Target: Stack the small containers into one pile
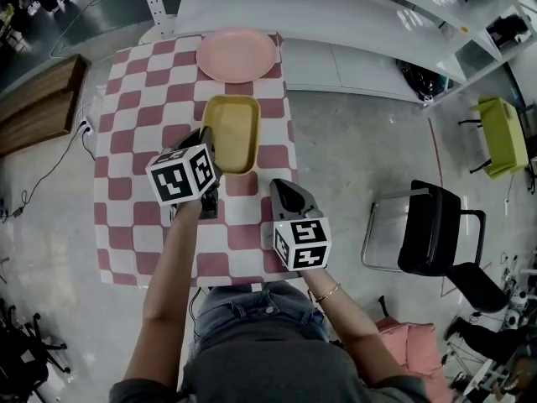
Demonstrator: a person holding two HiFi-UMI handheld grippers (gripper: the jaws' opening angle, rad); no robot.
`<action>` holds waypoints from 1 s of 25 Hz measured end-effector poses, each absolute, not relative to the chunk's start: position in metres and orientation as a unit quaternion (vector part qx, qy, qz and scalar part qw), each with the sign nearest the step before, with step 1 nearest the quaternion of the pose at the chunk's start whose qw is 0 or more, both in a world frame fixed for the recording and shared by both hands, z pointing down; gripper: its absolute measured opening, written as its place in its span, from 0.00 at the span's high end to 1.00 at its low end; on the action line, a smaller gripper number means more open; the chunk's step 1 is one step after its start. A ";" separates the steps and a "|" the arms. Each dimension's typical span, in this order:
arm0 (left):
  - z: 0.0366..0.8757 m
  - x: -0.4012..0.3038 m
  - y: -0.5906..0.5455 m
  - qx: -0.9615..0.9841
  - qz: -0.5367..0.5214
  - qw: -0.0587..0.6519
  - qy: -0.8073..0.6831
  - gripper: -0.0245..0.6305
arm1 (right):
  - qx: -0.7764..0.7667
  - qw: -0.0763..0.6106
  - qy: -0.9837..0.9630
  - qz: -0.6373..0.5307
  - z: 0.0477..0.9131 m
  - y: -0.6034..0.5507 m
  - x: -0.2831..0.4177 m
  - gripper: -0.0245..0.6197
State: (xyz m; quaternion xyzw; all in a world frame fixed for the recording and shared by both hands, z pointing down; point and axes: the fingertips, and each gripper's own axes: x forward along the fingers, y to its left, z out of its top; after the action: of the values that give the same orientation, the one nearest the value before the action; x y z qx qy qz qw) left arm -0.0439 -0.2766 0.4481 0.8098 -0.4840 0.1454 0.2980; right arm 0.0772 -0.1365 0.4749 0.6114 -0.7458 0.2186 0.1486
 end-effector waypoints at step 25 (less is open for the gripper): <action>0.495 -0.034 -0.294 0.789 0.197 0.304 -0.496 0.92 | 0.602 0.160 -0.742 0.246 0.498 -0.163 0.091 0.95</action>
State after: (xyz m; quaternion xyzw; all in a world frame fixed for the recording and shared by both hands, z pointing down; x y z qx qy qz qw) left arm -0.0336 -0.2938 0.4951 0.7887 -0.4965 0.1969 0.3044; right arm 0.0911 -0.1629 0.4984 0.6024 -0.7424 0.2460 0.1597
